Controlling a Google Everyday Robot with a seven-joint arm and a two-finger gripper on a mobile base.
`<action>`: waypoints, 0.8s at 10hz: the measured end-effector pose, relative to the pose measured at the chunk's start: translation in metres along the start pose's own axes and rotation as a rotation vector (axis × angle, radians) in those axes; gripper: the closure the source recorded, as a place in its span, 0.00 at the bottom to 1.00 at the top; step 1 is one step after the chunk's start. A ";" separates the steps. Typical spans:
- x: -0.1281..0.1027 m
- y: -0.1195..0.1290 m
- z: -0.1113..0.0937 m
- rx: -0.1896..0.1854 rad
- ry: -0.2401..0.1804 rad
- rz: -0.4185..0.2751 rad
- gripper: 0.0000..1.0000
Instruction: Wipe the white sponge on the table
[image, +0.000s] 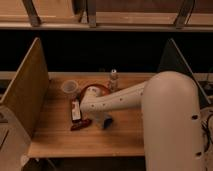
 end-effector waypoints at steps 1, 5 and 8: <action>0.010 0.008 -0.001 -0.004 0.017 -0.010 1.00; 0.065 -0.005 0.002 0.015 0.127 0.056 1.00; 0.092 -0.039 0.003 0.060 0.196 0.129 1.00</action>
